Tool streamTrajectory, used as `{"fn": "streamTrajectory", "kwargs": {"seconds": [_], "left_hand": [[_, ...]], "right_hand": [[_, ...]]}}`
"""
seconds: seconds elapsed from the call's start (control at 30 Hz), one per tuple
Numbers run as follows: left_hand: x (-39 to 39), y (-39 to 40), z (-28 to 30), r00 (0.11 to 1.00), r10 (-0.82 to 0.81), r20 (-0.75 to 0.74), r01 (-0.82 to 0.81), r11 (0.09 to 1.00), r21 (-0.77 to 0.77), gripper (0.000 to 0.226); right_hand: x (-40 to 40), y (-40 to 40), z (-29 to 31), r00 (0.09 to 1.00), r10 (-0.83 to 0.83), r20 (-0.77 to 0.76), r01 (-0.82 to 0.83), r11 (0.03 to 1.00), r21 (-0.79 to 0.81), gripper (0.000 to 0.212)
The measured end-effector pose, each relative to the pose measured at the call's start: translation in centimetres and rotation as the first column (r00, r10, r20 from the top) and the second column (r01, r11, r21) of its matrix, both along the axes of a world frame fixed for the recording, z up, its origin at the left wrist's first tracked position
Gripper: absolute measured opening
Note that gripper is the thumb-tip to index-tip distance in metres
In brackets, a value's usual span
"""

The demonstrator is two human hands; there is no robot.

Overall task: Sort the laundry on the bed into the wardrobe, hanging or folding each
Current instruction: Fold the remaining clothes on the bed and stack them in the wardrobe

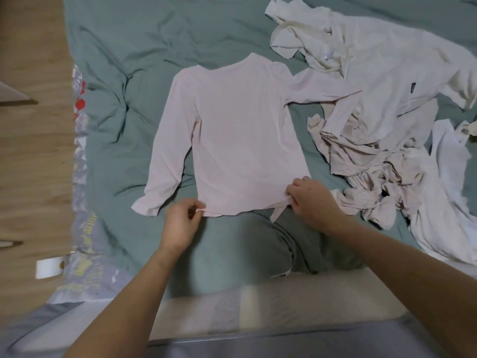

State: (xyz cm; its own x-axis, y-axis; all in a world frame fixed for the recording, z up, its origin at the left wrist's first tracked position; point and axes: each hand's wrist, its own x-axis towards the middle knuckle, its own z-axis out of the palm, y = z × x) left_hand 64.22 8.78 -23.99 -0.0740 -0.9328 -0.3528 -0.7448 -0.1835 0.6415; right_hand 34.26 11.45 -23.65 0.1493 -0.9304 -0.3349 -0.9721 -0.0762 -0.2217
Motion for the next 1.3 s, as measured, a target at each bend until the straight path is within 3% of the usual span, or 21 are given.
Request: {"fn": "streamTrajectory", "kwargs": {"seconds": [0.07, 0.13, 0.2, 0.37, 0.43, 0.5, 0.57, 0.7, 0.83, 0.93, 1.03, 1.07, 1.13, 1.2, 1.23, 1.3], "left_hand": [[0.8, 0.1, 0.1, 0.998, -0.066, -0.005, 0.066, 0.998, 0.008, 0.012], [1.5, 0.0, 0.3, 0.996, -0.072, -0.05, 0.071, 0.997, -0.015, 0.012], [1.8, -0.1, 0.7, 0.992, -0.074, -0.098, 0.071, 0.997, -0.036, 0.008], [2.7, 1.2, 0.4, 0.992, -0.111, -0.056, 0.1, 0.98, -0.173, 0.006], [3.0, 2.0, -0.4, 0.992, -0.129, 0.008, 0.129, 0.984, -0.119, 0.008], [3.1, 1.8, -1.1, 0.979, -0.185, 0.091, 0.182, 0.982, 0.042, 0.008], [3.3, 0.8, -1.6, 0.975, -0.188, 0.122, 0.17, 0.974, 0.15, 0.008], [1.7, -2.8, -1.8, 0.983, 0.181, 0.039, -0.183, 0.981, 0.066, 0.01], [-1.0, -6.2, -3.0, 0.953, 0.302, 0.028, -0.303, 0.952, 0.036, 0.02], [-2.3, -8.3, -3.7, 0.95, 0.308, 0.05, -0.295, 0.939, -0.177, 0.016], [-1.4, -10.2, -4.2, 0.924, 0.325, 0.202, -0.198, 0.858, -0.473, 0.027], [-0.5, -10.5, -4.5, 0.903, 0.332, 0.271, -0.182, 0.869, -0.46, 0.038], [1.6, -10.7, -4.9, 0.87, 0.311, 0.382, -0.211, 0.936, -0.282, 0.053], [3.5, -11.0, -5.1, 0.871, 0.236, 0.43, -0.204, 0.972, -0.119, 0.033], [4.4, -11.4, -4.8, 0.897, 0.23, 0.377, -0.213, 0.973, -0.088, 0.018], [5.7, -12.7, -3.8, 0.926, 0.341, 0.162, -0.333, 0.94, -0.077, 0.017]], "right_hand": [[3.7, -1.0, 0.7, 0.957, -0.038, 0.287, 0.048, 0.998, -0.027, 0.019], [7.3, -2.0, 0.5, 0.92, 0.021, 0.392, -0.05, 0.997, 0.063, 0.029], [10.1, -2.5, -0.3, 0.919, 0.097, 0.382, -0.161, 0.977, 0.14, 0.033], [12.4, -2.0, -1.8, 0.917, 0.221, 0.332, -0.282, 0.948, 0.147, 0.031], [12.4, -2.3, -2.0, 0.908, 0.277, 0.314, -0.349, 0.914, 0.205, 0.032], [12.2, -3.3, -1.8, 0.909, 0.27, 0.317, -0.366, 0.881, 0.299, 0.028], [12.5, -5.2, -1.6, 0.927, 0.238, 0.29, -0.33, 0.885, 0.329, 0.028], [12.8, -9.7, -2.0, 0.958, 0.129, 0.255, -0.131, 0.991, -0.008, 0.027], [13.0, -12.9, -3.7, 0.95, 0.087, 0.3, -0.041, 0.987, -0.157, 0.029], [13.2, -14.7, -4.3, 0.938, 0.003, 0.346, 0.069, 0.979, -0.194, 0.032], [13.9, -16.3, -4.2, 0.902, -0.069, 0.426, 0.165, 0.967, -0.192, 0.035], [14.3, -16.8, -4.1, 0.895, -0.071, 0.44, 0.168, 0.968, -0.186, 0.036], [15.1, -17.6, -4.0, 0.877, -0.075, 0.475, 0.168, 0.973, -0.156, 0.039], [15.9, -18.2, -3.9, 0.848, -0.117, 0.517, 0.196, 0.975, -0.101, 0.044], [16.3, -18.4, -3.8, 0.833, -0.149, 0.533, 0.217, 0.974, -0.067, 0.047], [17.0, -18.8, -3.4, 0.802, -0.216, 0.557, 0.257, 0.966, 0.005, 0.05]]}}
